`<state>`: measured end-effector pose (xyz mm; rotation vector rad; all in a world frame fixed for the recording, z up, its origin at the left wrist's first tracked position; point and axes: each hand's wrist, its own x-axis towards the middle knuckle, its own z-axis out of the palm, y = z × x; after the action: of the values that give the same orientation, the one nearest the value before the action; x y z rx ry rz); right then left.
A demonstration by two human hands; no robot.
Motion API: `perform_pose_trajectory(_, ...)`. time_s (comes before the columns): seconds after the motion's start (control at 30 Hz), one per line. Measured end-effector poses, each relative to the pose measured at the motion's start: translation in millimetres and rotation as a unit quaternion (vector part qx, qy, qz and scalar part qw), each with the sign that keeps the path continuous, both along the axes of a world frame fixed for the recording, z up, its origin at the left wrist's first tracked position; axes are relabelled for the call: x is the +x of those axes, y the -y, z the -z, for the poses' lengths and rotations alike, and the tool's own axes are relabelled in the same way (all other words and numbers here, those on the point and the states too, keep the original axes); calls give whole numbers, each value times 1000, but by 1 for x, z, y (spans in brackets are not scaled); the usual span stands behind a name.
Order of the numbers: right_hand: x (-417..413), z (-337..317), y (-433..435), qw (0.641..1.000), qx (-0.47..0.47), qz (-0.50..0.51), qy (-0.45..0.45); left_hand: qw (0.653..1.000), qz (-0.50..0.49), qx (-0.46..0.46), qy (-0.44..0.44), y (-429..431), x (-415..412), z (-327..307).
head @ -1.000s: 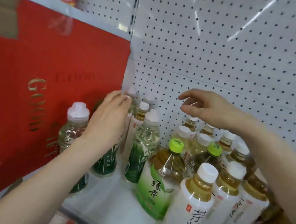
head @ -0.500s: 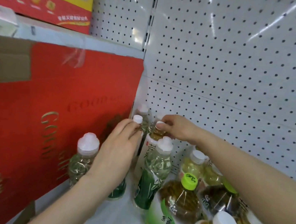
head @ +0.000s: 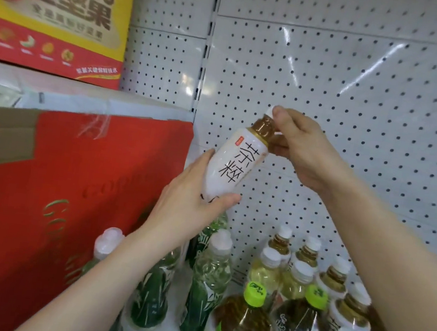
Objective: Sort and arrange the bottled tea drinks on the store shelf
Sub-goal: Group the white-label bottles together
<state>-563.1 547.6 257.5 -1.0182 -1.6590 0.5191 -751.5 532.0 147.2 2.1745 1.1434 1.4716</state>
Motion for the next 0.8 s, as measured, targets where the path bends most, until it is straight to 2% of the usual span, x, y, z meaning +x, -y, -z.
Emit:
perform_pose_trajectory(0.1,-6,5,1,996,-73,-51,8,999,15,-33,12,13,-6,5)
perform_pose_trajectory(0.2,-13,25,-8,985,-153,-83,4,985,62,-105,121,32,-15,36)
perform_pose_trajectory(0.23,-15,34,-15,983,-165,-77,30,976,68,-124,166,39,-18,48)
perform_pose_trajectory(0.33,-22,66,-42,961,-167,-24,220,948,61,-165,265,52,-29,79)
perform_pose_trajectory(0.43,-39,95,-72,885,-175,-22,431,940,63,-181,283,61,-39,94)
perform_pose_trajectory(0.5,-53,112,-89,847,-178,-34,499,943,65,-178,274,65,-42,98)
perform_pose_trajectory(0.63,-71,137,-112,837,-176,-50,515,946,64,-177,264,69,-43,99)
perform_pose_trajectory(0.8,-65,144,-115,865,-168,-55,469,948,53,-179,257,69,-43,102)
